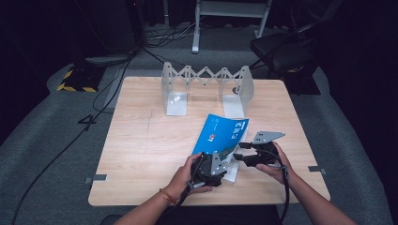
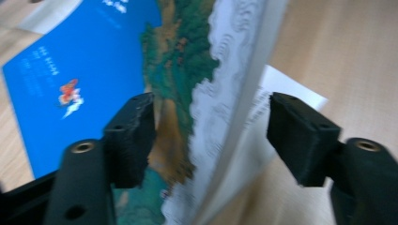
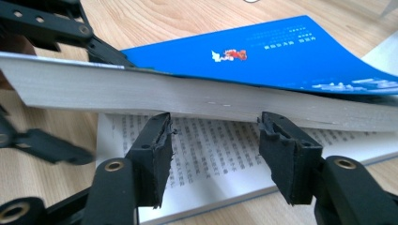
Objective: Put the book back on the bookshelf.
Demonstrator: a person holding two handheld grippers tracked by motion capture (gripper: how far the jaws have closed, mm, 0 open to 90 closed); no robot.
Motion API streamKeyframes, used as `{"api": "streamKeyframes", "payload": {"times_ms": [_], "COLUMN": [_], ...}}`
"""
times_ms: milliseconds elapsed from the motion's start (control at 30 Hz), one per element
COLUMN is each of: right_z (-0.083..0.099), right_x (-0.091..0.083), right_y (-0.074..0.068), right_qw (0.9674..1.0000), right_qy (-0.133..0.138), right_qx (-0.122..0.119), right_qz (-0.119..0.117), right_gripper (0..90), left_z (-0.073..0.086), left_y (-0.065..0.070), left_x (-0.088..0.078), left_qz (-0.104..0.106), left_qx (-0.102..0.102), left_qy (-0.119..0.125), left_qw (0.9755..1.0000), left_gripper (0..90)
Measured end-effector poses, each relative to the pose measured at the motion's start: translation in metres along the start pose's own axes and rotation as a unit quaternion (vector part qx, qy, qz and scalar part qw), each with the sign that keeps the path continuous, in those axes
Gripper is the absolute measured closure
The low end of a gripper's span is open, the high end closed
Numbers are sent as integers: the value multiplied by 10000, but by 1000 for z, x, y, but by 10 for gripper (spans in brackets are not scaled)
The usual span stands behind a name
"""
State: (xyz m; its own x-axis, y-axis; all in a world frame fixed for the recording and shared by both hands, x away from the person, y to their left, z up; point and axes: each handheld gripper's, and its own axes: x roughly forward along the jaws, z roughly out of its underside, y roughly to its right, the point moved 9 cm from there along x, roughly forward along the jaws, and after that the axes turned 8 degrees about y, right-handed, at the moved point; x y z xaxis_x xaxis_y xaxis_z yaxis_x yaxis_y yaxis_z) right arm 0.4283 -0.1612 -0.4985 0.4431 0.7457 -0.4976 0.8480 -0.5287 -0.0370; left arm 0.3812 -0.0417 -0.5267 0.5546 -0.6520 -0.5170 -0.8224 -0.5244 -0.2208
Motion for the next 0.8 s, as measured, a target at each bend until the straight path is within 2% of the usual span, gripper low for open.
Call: {"api": "streamKeyframes", "payload": {"times_ms": [33, 100, 133, 200, 267, 333, 400, 467, 500, 533, 567, 600, 633, 700, 767, 800], "right_z": [-4, -5, -7, -9, -8, -8, -9, -14, -17, -17, -19, -22, -22, -21, -18, -15], "right_x": [1, 2, 2, 0, -2, -5, -8, -11, -10, -10, -9, -5, 0, 9, 20, 26], "right_y": [0, 0, 1, 3, 5, 6, 5, 0, -3, -3, -6, -12, -16, -18, -20, -19], "right_qw": [10000, 10000, 9999, 9995, 9992, 9991, 9990, 9981, 9975, 9975, 9966, 9939, 9924, 9906, 9890, 9884], "right_qy": [25, 61, 108, 207, 232, 271, 318, 419, 427, 427, 442, 454, 405, 277, 183, 94], "right_qx": [-18, -4, 58, 205, 213, 171, -17, -204, -391, -391, -550, -839, -1004, -1239, -1328, -1408], "right_qz": [-11, -26, -43, -152, -225, -293, -300, -412, -413, -413, -422, -544, -585, -515, -621, -564], "right_gripper": [450, 445, 439, 437, 419, 405, 392, 370, 358, 358, 339, 327, 326, 320, 317, 315], "left_z": [-1, -2, -2, -2, 1, 5, 10, 17, 20, 20, 24, 26, 27, 32, 35, 37], "left_y": [-4, -9, -11, -14, -20, -26, -30, -35, -37, -37, -40, -42, -43, -47, -50, -52], "left_x": [-1, -4, -7, -11, -16, -23, -31, -39, -42, -42, -47, -50, -52, -59, -63, -65], "left_qz": [-49, 58, 60, 7, 97, 167, 288, 456, 518, 518, 603, 639, 663, 673, 688, 698], "left_qx": [-72, -149, -150, -99, -150, -60, -38, -95, -55, -55, -33, -44, -43, -23, -30, -39], "left_qy": [82, 215, 285, 300, 269, 256, 292, 323, 313, 313, 293, 286, 281, 257, 247, 245], "left_qw": [9999, 9996, 9995, 9995, 9995, 9995, 9992, 9984, 9982, 9982, 9977, 9975, 9974, 9974, 9973, 9973], "left_gripper": [562, 590, 652, 706, 743, 753, 755, 750, 747, 745, 745, 741, 738, 732, 726, 724]}}
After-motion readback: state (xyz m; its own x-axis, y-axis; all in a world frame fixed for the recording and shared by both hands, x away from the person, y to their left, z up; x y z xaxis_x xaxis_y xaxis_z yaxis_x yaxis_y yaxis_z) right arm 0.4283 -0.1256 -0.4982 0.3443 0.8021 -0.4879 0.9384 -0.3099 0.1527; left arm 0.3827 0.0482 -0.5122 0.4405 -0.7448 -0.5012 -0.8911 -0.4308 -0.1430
